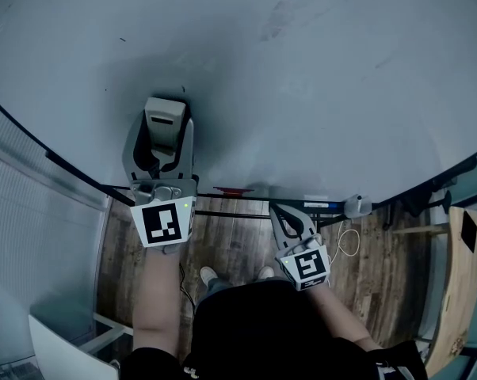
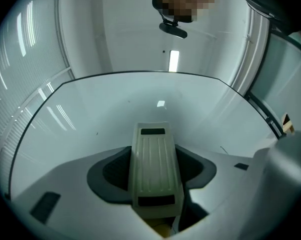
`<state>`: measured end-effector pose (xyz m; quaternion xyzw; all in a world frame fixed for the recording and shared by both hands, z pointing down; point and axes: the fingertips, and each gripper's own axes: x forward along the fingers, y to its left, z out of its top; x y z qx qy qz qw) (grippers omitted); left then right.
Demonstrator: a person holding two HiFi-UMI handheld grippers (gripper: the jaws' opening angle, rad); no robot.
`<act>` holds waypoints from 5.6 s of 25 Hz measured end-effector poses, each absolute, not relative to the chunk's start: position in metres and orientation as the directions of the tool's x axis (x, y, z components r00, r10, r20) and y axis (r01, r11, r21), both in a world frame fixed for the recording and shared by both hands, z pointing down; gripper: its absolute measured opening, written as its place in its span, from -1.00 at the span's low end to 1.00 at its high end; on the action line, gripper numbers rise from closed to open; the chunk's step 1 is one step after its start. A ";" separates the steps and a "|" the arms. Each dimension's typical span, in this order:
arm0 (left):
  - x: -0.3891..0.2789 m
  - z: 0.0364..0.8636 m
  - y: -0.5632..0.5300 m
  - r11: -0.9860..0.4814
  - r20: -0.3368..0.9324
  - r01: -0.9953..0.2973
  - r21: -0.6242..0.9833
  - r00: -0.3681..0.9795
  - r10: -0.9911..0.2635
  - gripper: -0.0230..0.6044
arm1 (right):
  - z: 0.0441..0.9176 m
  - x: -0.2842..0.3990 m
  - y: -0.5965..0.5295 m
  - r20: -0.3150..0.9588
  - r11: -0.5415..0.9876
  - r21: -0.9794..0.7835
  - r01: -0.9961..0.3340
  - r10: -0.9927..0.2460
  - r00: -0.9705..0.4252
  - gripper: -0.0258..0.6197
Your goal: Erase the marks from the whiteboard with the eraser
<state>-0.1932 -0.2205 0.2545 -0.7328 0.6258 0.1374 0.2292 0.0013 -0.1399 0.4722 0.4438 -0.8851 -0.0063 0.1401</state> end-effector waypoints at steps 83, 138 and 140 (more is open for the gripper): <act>-0.125 0.323 -0.215 -0.205 -0.385 -0.946 -0.250 0.292 -0.875 -0.10 | 0.482 0.072 -0.111 0.266 0.473 0.090 -0.877 -0.860 -0.436 -0.83; 0.055 0.460 -0.137 -0.865 0.069 -0.458 -0.205 0.875 -0.480 -0.09 | 0.454 0.142 -0.109 0.206 0.252 0.165 -0.953 -0.954 -0.217 -0.83; 0.056 0.461 -0.138 -0.866 0.070 -0.454 -0.212 0.877 -0.476 -0.09 | 0.454 0.141 -0.110 0.202 0.259 0.161 -0.952 -0.953 -0.225 -0.83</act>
